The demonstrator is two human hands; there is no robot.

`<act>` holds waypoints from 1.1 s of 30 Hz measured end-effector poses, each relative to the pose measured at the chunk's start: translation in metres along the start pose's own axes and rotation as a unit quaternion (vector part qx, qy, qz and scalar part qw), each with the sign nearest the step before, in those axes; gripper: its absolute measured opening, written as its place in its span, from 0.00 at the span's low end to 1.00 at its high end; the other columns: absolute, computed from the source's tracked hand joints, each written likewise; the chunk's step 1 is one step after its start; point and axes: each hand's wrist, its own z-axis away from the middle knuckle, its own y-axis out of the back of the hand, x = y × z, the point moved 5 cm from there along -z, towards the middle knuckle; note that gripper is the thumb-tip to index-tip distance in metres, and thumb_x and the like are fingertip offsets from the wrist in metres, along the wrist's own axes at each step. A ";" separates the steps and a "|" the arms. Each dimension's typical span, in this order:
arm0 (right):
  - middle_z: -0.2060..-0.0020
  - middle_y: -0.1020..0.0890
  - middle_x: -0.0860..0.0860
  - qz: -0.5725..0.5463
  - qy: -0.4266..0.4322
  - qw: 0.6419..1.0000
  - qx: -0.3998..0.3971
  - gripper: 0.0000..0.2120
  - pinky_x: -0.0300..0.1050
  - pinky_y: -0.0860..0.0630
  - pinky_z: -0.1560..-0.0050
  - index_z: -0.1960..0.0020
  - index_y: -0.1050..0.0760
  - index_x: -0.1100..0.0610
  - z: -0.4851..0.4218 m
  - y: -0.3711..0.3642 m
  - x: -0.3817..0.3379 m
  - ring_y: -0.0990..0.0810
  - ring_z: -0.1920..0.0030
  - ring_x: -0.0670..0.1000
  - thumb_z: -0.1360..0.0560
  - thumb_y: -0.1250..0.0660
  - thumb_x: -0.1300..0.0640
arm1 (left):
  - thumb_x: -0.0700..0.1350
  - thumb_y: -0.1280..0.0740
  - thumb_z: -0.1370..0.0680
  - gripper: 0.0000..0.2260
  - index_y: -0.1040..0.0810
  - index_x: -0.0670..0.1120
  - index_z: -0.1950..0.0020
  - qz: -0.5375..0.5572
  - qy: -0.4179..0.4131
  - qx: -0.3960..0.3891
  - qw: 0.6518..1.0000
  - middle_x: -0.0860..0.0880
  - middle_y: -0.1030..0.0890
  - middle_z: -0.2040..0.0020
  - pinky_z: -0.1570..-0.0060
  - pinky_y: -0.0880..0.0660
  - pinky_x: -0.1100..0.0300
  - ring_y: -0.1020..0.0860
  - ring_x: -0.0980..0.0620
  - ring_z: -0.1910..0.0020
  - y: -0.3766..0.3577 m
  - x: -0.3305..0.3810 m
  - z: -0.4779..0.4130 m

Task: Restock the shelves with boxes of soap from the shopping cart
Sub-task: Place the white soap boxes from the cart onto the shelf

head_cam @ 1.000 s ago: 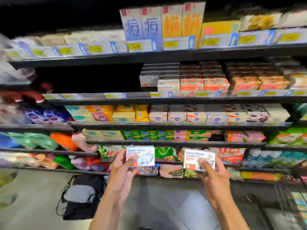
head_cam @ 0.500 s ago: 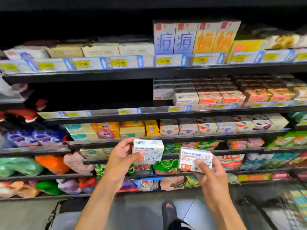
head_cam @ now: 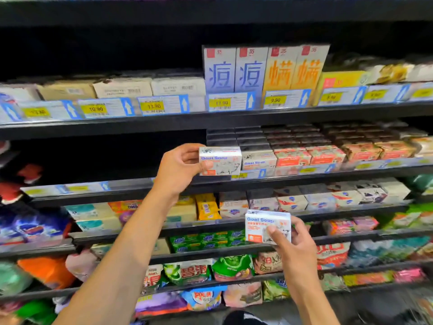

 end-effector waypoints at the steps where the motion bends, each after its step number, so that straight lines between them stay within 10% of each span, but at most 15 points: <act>1: 0.51 0.12 0.52 -0.001 0.004 1.000 -0.001 0.14 0.51 0.19 0.48 0.42 0.22 0.52 -0.003 -0.001 0.003 0.13 0.50 0.53 0.26 0.25 0.60 | 0.36 0.21 0.31 0.18 0.18 0.47 0.44 -0.021 -0.003 0.004 1.000 0.50 0.14 0.49 0.51 0.19 0.60 0.15 0.55 0.50 -0.003 -0.001 -0.010; 17: 0.51 0.12 0.49 0.030 0.047 0.998 -0.011 0.15 0.45 0.18 0.50 0.41 0.23 0.51 -0.022 -0.010 0.030 0.13 0.50 0.50 0.26 0.24 0.59 | 0.49 0.21 0.28 0.19 0.22 0.49 0.42 -0.367 -0.033 -0.020 0.929 0.49 0.18 0.49 0.49 0.20 0.56 0.19 0.51 0.52 -0.021 -0.039 -0.078; 33: 0.48 0.13 0.51 0.002 0.043 0.999 -0.018 0.18 0.54 0.19 0.44 0.39 0.23 0.50 -0.036 -0.012 0.032 0.14 0.46 0.54 0.27 0.24 0.57 | 0.49 0.23 0.27 0.16 0.25 0.52 0.44 -0.432 -0.082 -0.015 0.898 0.50 0.21 0.43 0.49 0.24 0.59 0.23 0.52 0.48 -0.031 -0.036 -0.088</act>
